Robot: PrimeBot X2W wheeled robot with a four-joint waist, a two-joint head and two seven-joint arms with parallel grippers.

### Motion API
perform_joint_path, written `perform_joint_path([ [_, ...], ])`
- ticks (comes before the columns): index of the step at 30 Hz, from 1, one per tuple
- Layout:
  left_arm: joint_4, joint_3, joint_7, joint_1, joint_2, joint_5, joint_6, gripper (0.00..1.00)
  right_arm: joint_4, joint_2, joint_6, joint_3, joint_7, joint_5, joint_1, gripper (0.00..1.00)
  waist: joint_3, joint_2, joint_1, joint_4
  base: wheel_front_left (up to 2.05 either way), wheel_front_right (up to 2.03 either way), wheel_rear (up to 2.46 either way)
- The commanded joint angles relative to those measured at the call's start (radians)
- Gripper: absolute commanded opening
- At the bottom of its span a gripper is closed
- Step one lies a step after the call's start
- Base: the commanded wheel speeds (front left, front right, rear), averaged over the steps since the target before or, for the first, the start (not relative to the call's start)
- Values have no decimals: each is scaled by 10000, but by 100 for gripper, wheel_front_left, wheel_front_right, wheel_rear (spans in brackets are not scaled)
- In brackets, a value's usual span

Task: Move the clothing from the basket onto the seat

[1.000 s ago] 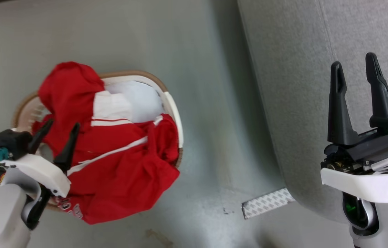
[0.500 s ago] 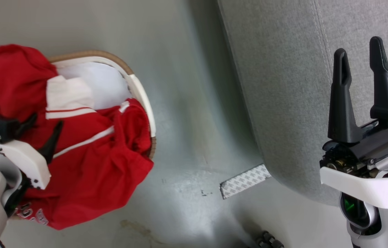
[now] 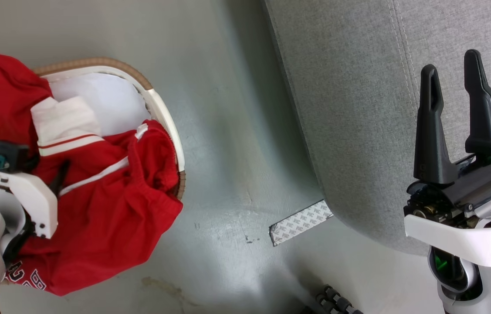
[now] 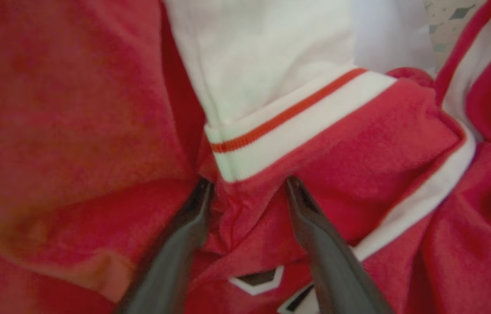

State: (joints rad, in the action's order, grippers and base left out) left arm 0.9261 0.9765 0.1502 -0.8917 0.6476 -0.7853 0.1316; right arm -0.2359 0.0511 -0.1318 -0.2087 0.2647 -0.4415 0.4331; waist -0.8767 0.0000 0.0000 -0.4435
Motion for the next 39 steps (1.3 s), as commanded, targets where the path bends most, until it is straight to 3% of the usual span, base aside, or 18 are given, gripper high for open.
perform_joint_path([
  [1,43,67,38,-116,49,-194,-16,0,11,-9,21,29,-4,-101,21,100,-5,0,0,17,0,0,0],
  [9,98,703,479,-253,-94,-606,-16,0,284,-8,21,27,-4,36,115,100,382,0,0,233,0,0,0],
  [21,-542,1123,1136,251,-810,-1455,-16,0,1063,-5,21,375,-4,674,-214,100,2814,0,0,1224,0,0,0],
  [39,-2505,-2210,1150,2209,-1965,474,-21,0,2468,5,21,563,-6,1064,-1363,100,6616,0,0,2570,0,0,0],
])
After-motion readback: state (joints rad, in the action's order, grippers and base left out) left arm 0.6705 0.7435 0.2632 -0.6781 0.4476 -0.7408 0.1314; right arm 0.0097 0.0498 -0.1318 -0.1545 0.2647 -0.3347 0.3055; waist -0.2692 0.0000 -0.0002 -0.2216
